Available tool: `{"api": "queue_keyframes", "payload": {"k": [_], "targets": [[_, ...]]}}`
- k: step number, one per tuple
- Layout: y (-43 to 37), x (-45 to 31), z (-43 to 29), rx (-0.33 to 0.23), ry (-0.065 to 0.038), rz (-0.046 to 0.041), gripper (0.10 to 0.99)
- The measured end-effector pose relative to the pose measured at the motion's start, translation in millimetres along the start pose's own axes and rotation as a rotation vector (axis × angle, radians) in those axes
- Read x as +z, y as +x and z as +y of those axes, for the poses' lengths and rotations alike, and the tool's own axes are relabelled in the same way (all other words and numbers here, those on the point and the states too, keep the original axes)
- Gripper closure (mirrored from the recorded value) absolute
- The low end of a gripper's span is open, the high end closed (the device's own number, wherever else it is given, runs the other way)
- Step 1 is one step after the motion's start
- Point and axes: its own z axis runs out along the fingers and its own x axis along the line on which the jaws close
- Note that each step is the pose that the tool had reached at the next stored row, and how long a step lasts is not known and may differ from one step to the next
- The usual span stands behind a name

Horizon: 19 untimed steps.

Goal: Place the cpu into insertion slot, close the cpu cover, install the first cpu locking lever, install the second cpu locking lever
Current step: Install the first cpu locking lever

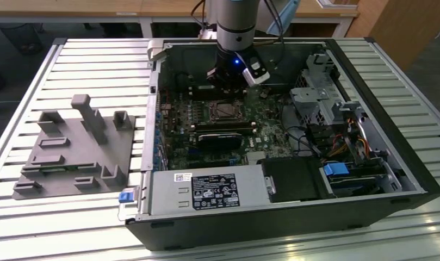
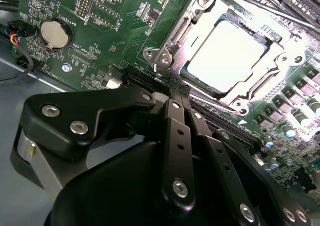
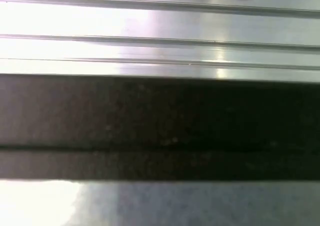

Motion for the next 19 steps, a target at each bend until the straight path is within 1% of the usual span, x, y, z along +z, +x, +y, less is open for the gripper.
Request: {"api": "queue_keyframes", "payload": {"k": [1, 7, 11, 17, 19], "targets": [[0.0, 0.2, 0.0, 0.0, 0.003, 0.0001, 0.961], [0.1, 2.0, -0.1, -0.001, 0.014, 0.0003, 0.961], [0.1, 2.3, -0.1, -0.001, 0.017, 0.0002, 0.961], [0.2, 3.6, -0.2, -0.001, 0.028, 0.0004, 0.961], [0.3, 4.5, -0.2, -0.002, 0.029, 0.0005, 0.961]]}}
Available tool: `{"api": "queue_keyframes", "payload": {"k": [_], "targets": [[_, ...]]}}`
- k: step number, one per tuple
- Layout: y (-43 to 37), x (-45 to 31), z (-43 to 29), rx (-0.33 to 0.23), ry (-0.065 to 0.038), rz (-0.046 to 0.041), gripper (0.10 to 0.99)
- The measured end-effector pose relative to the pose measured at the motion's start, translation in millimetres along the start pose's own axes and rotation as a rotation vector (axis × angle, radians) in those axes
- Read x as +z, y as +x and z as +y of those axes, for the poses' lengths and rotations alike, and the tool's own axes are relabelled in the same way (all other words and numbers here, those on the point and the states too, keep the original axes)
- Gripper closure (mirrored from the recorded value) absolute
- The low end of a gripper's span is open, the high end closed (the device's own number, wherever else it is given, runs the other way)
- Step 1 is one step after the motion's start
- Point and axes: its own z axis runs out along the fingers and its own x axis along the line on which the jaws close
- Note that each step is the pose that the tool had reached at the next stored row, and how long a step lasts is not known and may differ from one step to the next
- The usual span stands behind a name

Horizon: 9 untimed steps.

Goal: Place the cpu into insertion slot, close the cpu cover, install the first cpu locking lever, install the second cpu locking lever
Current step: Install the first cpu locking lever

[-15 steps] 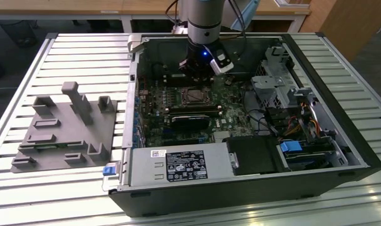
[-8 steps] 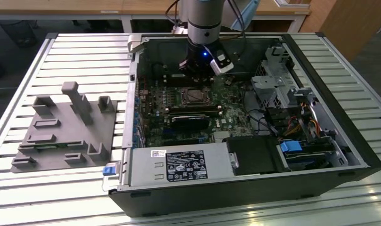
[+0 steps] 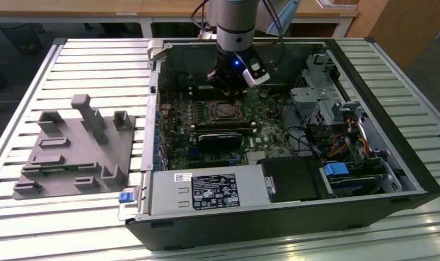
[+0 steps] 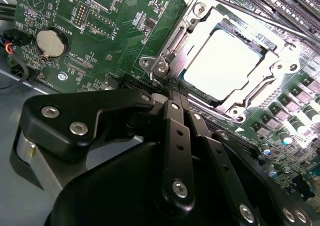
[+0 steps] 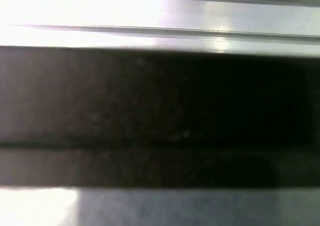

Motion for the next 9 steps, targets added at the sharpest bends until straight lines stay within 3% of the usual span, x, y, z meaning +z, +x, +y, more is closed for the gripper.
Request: {"api": "queue_keyframes", "payload": {"k": [9], "targets": [[0.1, 3.0, 1.3, 0.0, 0.002, 0.0024, 0.961]]}}
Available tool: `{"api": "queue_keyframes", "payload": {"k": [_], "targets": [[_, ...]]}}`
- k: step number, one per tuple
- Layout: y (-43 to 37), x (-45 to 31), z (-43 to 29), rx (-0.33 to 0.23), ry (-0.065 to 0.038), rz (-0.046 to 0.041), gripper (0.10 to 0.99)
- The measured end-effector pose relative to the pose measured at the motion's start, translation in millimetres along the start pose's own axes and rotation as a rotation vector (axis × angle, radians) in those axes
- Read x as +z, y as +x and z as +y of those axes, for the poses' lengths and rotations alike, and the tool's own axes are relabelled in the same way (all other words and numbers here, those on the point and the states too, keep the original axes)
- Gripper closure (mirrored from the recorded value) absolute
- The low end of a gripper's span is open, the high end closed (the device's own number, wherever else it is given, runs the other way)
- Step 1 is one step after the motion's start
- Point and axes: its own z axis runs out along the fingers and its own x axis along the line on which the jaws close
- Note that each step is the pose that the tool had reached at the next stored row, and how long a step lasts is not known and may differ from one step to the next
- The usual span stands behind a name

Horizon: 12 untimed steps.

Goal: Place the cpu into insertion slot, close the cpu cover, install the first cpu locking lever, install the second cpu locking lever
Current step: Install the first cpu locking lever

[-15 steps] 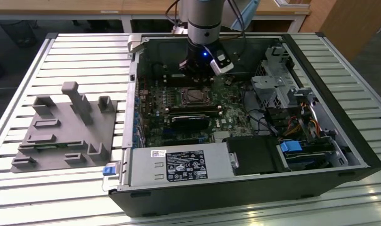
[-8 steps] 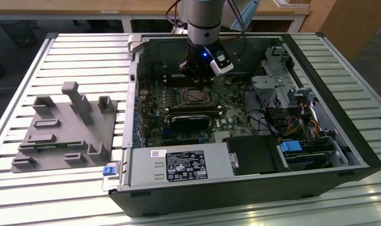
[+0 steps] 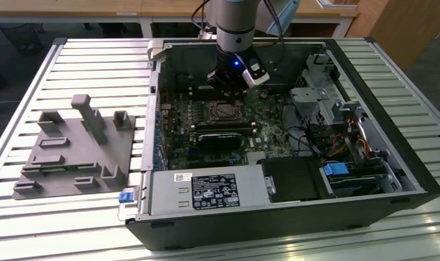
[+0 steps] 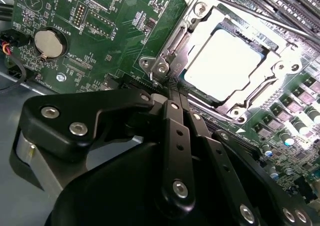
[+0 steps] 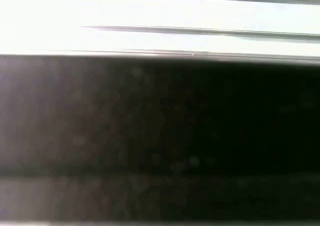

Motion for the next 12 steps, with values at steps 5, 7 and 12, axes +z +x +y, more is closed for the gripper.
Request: {"api": "queue_keyframes", "payload": {"k": [5, 7, 12], "targets": [[1.0, -0.9, -0.1, 0.0, -0.01, 0.0001, 0.961], [1.1, -1.0, 0.3, 0.001, -0.013, 0.0004, 0.961], [0.2, -0.9, 2.2, 0.001, -0.023, -0.002, 0.961]]}}
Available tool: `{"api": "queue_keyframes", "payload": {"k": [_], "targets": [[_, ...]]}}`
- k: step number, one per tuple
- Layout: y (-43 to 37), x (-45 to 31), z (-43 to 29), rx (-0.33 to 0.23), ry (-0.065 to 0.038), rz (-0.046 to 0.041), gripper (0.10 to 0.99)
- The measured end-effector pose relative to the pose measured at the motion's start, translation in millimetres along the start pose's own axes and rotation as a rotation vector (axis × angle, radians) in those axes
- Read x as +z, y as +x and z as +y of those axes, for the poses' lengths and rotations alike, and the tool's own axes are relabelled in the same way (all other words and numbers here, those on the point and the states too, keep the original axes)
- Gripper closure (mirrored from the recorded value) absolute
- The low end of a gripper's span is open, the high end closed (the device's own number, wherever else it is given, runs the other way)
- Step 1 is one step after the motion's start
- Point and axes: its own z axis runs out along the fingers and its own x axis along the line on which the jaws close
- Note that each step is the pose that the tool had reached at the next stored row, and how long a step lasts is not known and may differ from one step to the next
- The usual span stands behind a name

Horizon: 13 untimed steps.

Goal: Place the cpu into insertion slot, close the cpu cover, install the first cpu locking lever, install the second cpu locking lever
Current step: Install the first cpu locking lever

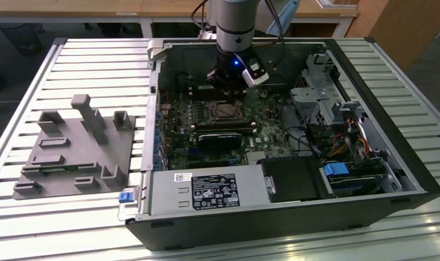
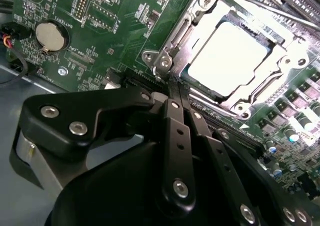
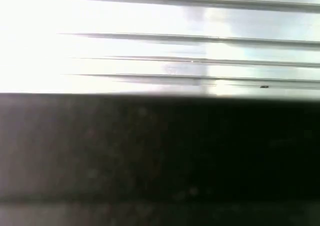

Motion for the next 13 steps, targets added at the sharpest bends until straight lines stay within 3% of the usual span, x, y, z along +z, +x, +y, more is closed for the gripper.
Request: {"api": "queue_keyframes", "payload": {"k": [3, 10, 13], "targets": [[-0.5, -3.1, 0.8, 0.0, -0.004, -0.0015, 0.961], [-1.2, -17.1, 1.7, 0.0, -0.003, -0.0008, 0.961], [-1.2, -17.2, 0.5, 0.001, -0.003, -0.0009, 0.961]]}}
